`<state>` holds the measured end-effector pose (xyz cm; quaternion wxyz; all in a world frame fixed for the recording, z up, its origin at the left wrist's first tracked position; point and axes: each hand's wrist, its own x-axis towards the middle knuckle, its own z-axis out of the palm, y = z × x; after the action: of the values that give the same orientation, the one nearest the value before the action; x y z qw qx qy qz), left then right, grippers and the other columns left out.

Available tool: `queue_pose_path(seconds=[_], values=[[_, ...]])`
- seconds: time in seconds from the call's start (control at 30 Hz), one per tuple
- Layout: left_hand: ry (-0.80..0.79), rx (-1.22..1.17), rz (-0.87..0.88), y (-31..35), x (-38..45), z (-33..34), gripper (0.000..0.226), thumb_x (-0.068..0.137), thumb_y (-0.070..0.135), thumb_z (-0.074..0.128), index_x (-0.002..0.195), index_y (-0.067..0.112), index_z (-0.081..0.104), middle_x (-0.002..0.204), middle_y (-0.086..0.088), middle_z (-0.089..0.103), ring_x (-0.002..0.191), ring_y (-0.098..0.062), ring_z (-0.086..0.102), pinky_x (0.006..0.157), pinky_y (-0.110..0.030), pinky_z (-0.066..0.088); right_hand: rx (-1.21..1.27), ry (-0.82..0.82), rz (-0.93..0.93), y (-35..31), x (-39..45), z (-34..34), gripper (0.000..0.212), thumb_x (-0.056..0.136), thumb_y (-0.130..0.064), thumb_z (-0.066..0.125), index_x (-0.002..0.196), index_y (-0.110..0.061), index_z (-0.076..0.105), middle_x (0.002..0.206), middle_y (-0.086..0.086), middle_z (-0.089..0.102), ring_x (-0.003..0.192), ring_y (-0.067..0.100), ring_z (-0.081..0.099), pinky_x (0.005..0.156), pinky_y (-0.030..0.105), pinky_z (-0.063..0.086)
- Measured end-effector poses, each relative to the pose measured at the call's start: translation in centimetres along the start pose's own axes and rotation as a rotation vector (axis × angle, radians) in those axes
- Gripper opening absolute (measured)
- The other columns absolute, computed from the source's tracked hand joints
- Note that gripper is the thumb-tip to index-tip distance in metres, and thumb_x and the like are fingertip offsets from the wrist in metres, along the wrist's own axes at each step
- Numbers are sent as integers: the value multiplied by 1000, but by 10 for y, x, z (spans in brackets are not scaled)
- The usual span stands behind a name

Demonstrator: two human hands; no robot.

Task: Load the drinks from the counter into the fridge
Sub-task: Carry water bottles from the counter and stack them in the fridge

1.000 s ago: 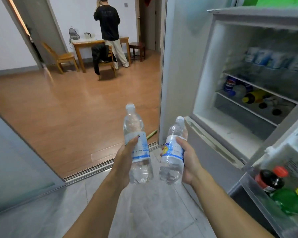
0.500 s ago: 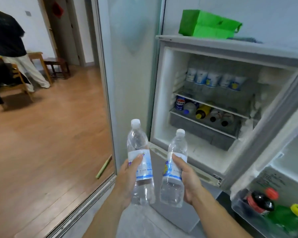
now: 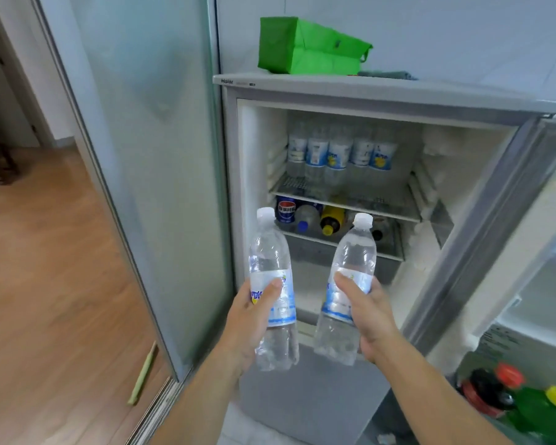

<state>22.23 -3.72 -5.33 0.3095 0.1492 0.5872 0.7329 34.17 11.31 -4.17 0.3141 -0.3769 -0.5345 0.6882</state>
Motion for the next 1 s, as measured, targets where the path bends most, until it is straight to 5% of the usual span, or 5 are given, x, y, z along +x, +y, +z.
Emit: queue_pose_path(seconds=[0.1, 0.33, 0.63, 0.87, 1.0], values=[[-35, 74, 57, 9, 35, 11, 21, 90, 30, 71, 110, 28, 63, 94, 3, 76, 82, -15, 74, 62, -25, 56, 20, 74, -92, -17, 34, 2, 33, 84, -32, 76, 110, -29, 57, 104, 3, 71, 92, 22, 71, 82, 42, 60], [-108, 277, 195, 38, 122, 54, 37, 89, 35, 71, 121, 39, 52, 109, 17, 68, 97, -2, 67, 73, -20, 54, 88, 238, -327, -62, 113, 3, 46, 82, -21, 80, 118, -28, 52, 99, -10, 69, 80, -2, 70, 61, 13, 53], [-277, 229, 267, 61, 239, 144, 38, 88, 32, 74, 117, 39, 49, 108, 21, 65, 97, 5, 64, 72, -11, 52, 50, 459, -466, -104, 209, -6, 50, 77, -21, 83, 118, -23, 55, 93, -19, 66, 73, -14, 65, 55, 4, 47], [-334, 190, 332, 78, 305, 197, 49, 91, 23, 71, 135, 19, 49, 128, -1, 63, 117, -17, 62, 98, -36, 54, 22, 436, -502, -129, 264, 1, 56, 83, -22, 79, 130, -22, 49, 117, -6, 67, 106, 10, 66, 93, 34, 55], [-305, 260, 408, 80, 336, 212, 55, 89, 20, 73, 132, 26, 39, 123, 9, 56, 108, -7, 58, 76, -6, 49, -39, 385, -509, -137, 288, 3, 63, 84, -16, 78, 137, -20, 46, 126, -1, 65, 113, 17, 65, 97, 42, 54]])
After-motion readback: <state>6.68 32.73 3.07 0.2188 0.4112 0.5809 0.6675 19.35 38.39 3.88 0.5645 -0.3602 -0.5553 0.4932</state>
